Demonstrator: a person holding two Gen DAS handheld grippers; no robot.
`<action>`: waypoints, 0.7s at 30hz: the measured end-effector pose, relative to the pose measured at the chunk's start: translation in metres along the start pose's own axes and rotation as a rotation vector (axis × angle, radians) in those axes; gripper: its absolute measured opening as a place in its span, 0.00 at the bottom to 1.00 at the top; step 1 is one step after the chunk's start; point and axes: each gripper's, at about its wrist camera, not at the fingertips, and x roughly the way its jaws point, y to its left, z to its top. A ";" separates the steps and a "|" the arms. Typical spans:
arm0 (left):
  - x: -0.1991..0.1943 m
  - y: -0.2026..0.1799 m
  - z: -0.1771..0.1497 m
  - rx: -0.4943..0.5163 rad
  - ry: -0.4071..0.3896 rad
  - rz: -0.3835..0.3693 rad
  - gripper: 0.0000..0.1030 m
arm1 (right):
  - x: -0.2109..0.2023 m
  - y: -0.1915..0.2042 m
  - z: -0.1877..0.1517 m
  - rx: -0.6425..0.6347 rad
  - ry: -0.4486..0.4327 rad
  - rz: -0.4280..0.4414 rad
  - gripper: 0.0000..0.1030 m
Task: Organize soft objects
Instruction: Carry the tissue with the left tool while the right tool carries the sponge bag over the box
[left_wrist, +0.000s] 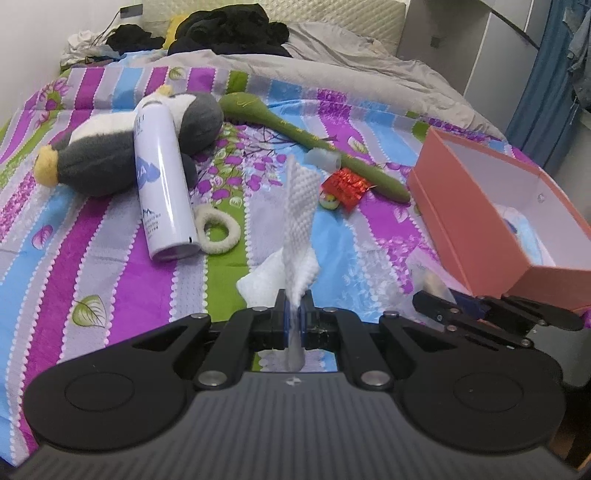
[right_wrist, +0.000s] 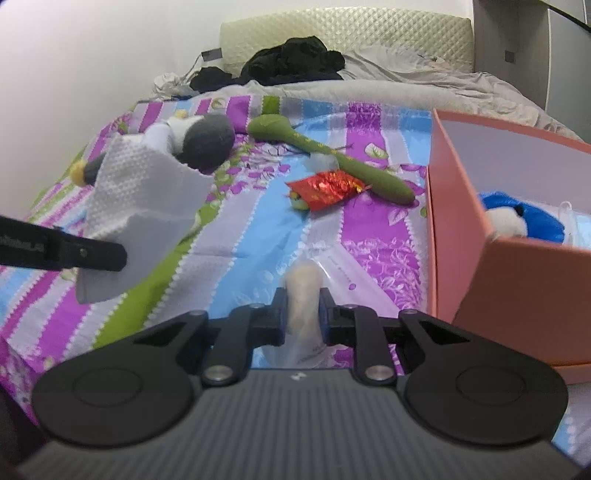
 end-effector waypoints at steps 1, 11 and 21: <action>-0.004 -0.001 0.003 0.002 0.000 -0.003 0.06 | -0.005 0.001 0.004 -0.005 -0.006 0.001 0.20; -0.052 -0.030 0.044 0.025 -0.049 -0.050 0.06 | -0.068 -0.010 0.059 0.005 -0.110 0.006 0.20; -0.090 -0.080 0.101 0.069 -0.130 -0.117 0.06 | -0.115 -0.043 0.115 0.015 -0.218 -0.043 0.20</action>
